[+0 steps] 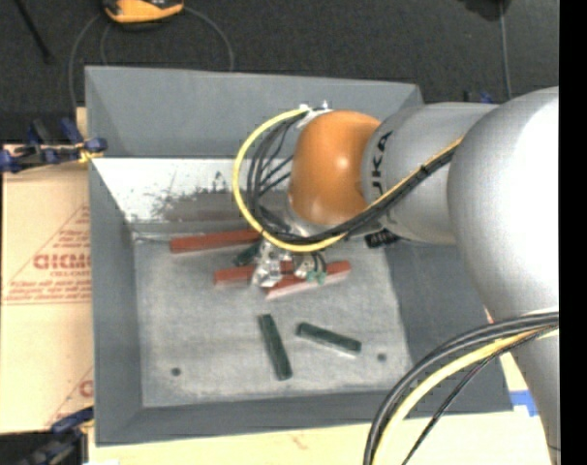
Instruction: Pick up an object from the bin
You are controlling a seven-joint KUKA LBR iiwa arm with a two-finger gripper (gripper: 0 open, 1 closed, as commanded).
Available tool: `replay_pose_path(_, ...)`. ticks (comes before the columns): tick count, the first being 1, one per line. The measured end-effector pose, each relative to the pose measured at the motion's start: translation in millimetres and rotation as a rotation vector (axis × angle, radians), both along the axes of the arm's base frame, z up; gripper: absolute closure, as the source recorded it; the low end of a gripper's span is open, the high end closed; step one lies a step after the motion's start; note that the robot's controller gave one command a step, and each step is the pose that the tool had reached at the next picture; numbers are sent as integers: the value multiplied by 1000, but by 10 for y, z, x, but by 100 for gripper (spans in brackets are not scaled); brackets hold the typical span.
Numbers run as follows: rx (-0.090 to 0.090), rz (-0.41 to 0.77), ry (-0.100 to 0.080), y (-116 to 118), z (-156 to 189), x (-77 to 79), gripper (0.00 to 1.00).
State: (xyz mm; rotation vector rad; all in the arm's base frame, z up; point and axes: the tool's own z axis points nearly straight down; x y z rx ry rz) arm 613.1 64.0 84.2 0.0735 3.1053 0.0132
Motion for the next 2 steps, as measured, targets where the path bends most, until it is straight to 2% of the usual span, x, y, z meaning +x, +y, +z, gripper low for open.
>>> replay_pose_path(1, -6, 10, 31, -38, 192, -40, 100)
replay_pose_path(2, -6, -5, 28, -45, 384, 128, 100)
